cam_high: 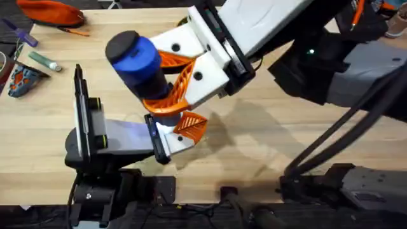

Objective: Pick up the gripper from the table and insert it into the empty holder that is missing its gripper. Then pick up a screw, insert it into the mounting hole, and use the screwdriver to tighten it. Finally, clean up the table by picking up the vegetable and placing it into the bucket.

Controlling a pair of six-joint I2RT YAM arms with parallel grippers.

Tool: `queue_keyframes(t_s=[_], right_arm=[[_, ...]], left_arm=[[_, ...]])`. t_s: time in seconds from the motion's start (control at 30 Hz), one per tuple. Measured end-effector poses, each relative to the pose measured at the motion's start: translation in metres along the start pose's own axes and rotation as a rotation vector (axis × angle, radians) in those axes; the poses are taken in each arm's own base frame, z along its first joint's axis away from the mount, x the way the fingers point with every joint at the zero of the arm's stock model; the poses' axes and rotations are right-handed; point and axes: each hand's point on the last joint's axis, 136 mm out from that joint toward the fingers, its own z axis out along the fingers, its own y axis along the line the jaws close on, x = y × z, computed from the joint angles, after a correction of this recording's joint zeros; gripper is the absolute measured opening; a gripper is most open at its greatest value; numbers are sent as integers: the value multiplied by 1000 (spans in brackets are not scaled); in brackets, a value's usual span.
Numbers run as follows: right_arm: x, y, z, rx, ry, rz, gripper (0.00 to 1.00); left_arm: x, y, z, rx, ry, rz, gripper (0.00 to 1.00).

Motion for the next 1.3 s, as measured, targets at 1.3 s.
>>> queue_keyframes(t_s=[1.3], right_arm=[[11,-3,0,1,12,27,22]], left_arm=[[0,0,0,0,0,0,12]])
